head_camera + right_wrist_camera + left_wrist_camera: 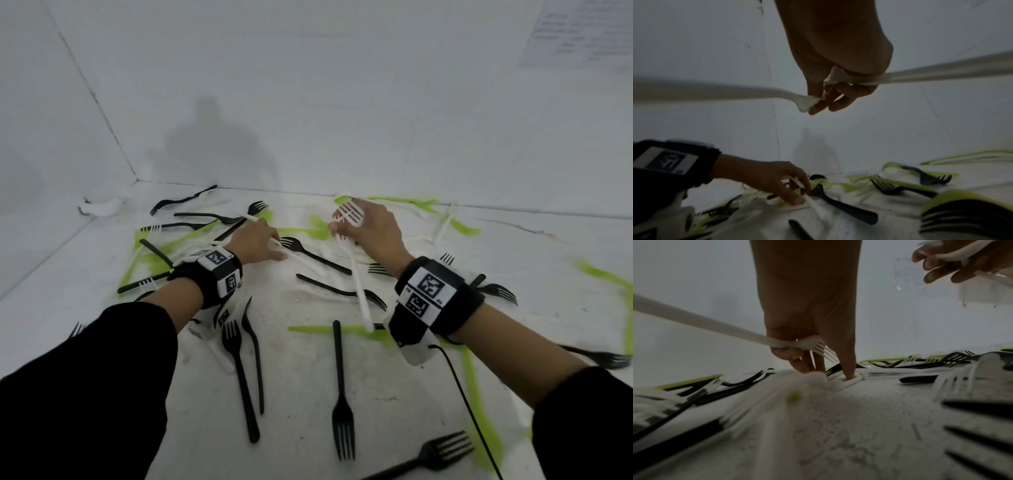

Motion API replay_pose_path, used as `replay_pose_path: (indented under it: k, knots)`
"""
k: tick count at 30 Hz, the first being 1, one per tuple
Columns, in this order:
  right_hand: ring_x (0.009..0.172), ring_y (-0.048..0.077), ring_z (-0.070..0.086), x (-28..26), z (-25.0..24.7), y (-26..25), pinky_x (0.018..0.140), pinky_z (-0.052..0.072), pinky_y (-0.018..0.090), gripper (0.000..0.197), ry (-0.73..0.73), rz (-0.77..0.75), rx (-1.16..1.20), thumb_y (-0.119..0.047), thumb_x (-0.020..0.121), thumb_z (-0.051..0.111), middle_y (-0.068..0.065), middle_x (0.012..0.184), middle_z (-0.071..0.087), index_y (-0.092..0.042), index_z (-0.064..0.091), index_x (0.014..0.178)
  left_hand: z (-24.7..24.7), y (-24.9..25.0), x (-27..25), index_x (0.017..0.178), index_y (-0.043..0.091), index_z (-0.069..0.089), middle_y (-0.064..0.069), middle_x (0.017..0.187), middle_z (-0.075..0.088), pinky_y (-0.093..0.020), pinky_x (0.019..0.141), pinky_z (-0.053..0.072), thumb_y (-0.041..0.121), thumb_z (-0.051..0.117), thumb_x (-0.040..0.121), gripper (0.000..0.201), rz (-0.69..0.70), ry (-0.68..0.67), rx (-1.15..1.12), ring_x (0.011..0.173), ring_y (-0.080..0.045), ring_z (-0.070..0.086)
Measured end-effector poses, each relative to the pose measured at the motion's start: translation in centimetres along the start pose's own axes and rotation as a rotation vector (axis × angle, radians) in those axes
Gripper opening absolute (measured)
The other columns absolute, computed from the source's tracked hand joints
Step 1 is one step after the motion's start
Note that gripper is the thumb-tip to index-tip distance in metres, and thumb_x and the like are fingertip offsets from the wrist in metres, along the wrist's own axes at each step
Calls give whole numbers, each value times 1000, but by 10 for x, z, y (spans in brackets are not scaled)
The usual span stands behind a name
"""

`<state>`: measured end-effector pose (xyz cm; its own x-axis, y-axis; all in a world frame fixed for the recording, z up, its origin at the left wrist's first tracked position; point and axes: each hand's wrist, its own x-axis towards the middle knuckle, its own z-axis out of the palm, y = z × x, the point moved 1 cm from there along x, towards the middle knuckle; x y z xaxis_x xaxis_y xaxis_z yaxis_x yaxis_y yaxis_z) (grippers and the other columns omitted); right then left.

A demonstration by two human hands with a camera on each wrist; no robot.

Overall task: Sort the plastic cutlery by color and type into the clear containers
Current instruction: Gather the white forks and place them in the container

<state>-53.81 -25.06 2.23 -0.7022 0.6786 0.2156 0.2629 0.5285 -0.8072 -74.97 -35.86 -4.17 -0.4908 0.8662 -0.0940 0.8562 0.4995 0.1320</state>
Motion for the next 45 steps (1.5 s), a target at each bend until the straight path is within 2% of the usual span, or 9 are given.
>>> replay_pose_path:
  k: [7, 11, 13, 17, 22, 30, 34, 39, 45]
  knots:
    - [34, 3, 46, -6, 24, -14, 40, 35, 14, 26, -286, -2, 130, -29, 79, 73, -7, 57, 49, -15, 51, 78, -8, -17, -3, 115, 20, 63, -6, 118, 61, -34, 86, 44, 15, 66, 83, 33, -24, -8, -68, 111, -25, 53]
    - [80, 19, 54, -7, 29, -17, 69, 41, 27, 50, -406, -47, -69, -20, 80, 71, 11, 92, 57, -11, 42, 119, -10, -24, -5, 102, 18, 67, 3, 98, 66, -28, 72, 42, 17, 78, 72, 32, -67, 19, -92, 98, -16, 56]
    - [76, 24, 52, -8, 30, -17, 70, 43, 30, 53, -478, -23, -82, -7, 83, 62, 17, 91, 56, -10, 33, 128, -9, -27, -5, 97, 15, 67, 3, 87, 62, -27, 71, 41, 17, 79, 70, 30, -63, 22, -140, 90, -16, 56]
    - [48, 4, 49, -11, 35, -11, 52, 39, 17, 46, -568, -80, -144, -4, 85, 57, 2, 67, 48, -12, 36, 125, -10, -34, -6, 91, 10, 67, 5, 71, 60, -24, 68, 40, 4, 79, 67, 27, -47, 76, -386, 64, -1, 57]
    - [108, 23, 51, -13, 54, 7, 76, 32, 27, 47, -621, -204, -471, -22, 83, 68, 12, 116, 56, -8, 50, 124, -37, -28, -19, 96, 10, 67, 22, 55, 63, -5, 55, 39, 7, 78, 72, 26, -49, 316, -778, 50, 15, 53]
    - [104, 31, 56, -9, 62, 25, 72, 36, 27, 32, -563, -128, -549, -22, 83, 64, 17, 111, 61, -3, 58, 107, -77, -22, -36, 84, 27, 68, 17, 79, 65, -12, 38, 26, 25, 55, 93, 15, -82, 455, -1409, 72, -2, 54]
    - [89, 24, 56, -7, 54, 22, 69, 31, 24, 20, -460, -86, -369, -24, 86, 63, 11, 95, 62, -6, 61, 94, -83, -23, -46, 97, 28, 65, 14, 88, 57, -10, 45, 36, 34, 38, 100, 28, 8, 409, -1186, 67, 2, 58]
    - [48, -6, 49, -8, 34, 3, 47, 34, 9, 16, -243, -68, -63, -29, 90, 59, -8, 67, 64, -16, 53, 83, -83, -24, -56, 85, 19, 64, 9, 56, 48, -23, 59, 44, 31, 45, 98, 26, 24, 319, -1010, 48, -5, 58]
    - [57, 7, 52, -6, 19, -42, 51, 33, 14, 31, -6, -188, -134, -49, 90, 52, -8, 60, 55, -18, 47, 85, -58, -22, -62, 91, 9, 61, -6, 71, 48, -19, 47, 35, 28, 60, 89, 19, -130, 93, -544, 60, -18, 47]
